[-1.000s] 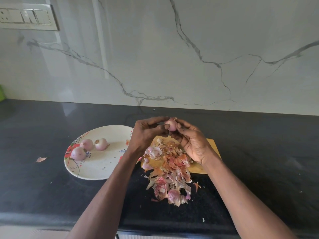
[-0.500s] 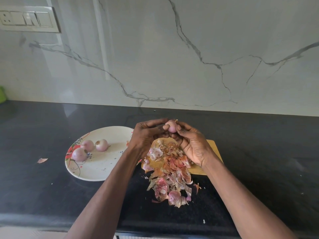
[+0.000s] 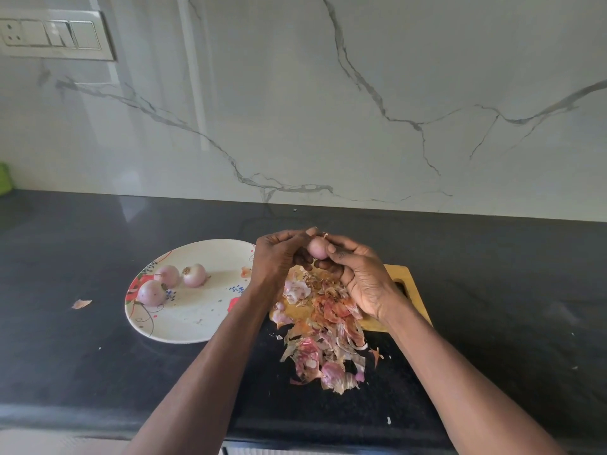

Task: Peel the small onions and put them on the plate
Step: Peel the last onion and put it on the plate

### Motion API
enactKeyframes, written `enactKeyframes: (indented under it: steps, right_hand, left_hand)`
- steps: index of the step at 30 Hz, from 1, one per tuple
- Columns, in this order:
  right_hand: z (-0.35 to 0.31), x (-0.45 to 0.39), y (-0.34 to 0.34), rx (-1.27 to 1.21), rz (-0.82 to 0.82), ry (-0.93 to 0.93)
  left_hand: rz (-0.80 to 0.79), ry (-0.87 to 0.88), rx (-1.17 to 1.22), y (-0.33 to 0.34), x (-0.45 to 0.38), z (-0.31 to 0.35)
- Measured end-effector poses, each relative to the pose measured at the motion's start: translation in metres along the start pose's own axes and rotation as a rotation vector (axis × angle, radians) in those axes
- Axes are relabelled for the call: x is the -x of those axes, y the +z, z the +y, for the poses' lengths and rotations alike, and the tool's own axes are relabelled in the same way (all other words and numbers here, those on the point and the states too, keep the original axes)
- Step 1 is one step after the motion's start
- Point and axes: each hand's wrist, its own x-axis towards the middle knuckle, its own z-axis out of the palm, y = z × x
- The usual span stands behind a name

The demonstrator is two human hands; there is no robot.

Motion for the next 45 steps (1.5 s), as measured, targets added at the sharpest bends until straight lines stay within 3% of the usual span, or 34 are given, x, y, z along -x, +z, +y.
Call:
enactKeyframes:
  steps: [4, 11, 16, 22, 36, 45]
  right_hand:
    - [-0.001, 0.000, 0.001, -0.047, 0.013, 0.026]
    - [-0.008, -0.001, -0.003, -0.135, 0.002, 0.025]
    - [-0.007, 0.000, -0.003, -0.181, -0.024, 0.050]
    - [-0.009, 0.002, -0.002, -0.134, -0.040, 0.038]
    - [-0.008, 0.004, 0.000, -0.173, -0.007, 0.045]
    - [-0.004, 0.003, 0.000, -0.091, -0.011, 0.037]
  left_hand:
    - [-0.039, -0.009, -0.007, -0.005, -0.003, 0.002]
    - [-0.242, 0.016, -0.016, -0.008, 0.000, 0.011]
    - [-0.149, 0.063, -0.009, -0.007, -0.002, 0.006]
    - [-0.240, 0.101, -0.088, -0.007, -0.001, 0.008]
    - [-0.184, 0.152, -0.113, -0.008, -0.002, 0.003]
    - [-0.177, -0.047, 0.097, -0.004, -0.003, 0.007]
